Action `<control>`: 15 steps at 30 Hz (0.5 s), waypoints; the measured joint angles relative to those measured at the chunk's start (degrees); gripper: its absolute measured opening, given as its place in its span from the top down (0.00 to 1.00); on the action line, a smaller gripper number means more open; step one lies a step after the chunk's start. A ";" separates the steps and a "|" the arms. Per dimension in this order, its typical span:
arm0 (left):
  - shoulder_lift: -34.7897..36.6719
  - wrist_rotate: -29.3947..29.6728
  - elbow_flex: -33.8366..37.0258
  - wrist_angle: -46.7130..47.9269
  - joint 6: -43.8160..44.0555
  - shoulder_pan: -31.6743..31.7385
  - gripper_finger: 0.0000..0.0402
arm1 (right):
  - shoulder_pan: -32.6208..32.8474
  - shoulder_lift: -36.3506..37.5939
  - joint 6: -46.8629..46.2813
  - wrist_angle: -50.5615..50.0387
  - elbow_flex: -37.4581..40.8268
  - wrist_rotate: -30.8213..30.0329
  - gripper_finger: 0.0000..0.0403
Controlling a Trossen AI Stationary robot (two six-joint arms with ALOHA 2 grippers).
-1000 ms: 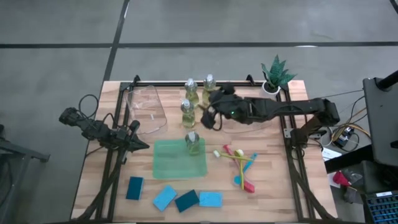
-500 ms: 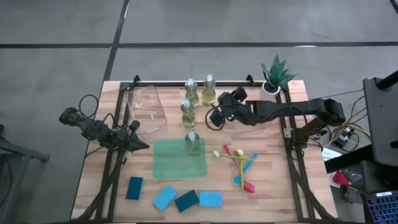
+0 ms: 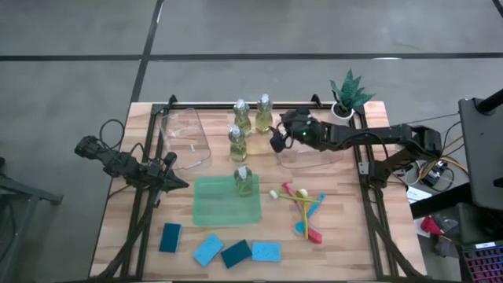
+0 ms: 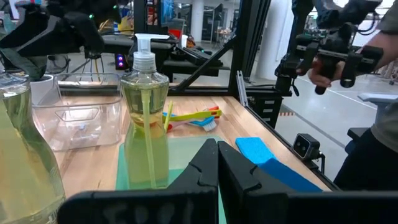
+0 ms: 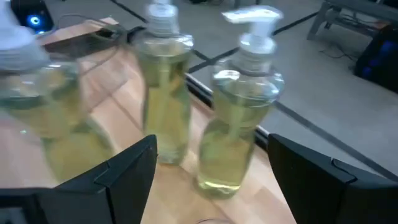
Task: Pick & Place Kitchen Sink Supplies
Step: Put the green soap dispenser into the green bin
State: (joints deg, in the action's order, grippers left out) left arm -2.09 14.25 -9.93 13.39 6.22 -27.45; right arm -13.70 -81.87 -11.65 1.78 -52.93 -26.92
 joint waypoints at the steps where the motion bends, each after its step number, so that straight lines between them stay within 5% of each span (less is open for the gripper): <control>1: 0.00 0.00 0.00 0.03 0.01 -0.01 1.00 | -0.88 0.07 0.46 0.90 0.68 0.61 0.26; 10: 0.00 0.00 -0.02 0.02 0.02 -0.01 1.00 | -8.01 0.03 4.01 11.39 5.04 11.90 0.23; 15: 0.00 -0.01 0.00 0.04 0.01 0.00 1.00 | -10.80 -0.71 5.20 13.09 5.36 13.08 0.21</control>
State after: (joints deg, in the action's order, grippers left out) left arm -2.09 14.24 -9.93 13.43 6.22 -27.45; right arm -24.50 -82.58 -6.45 14.87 -47.56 -13.84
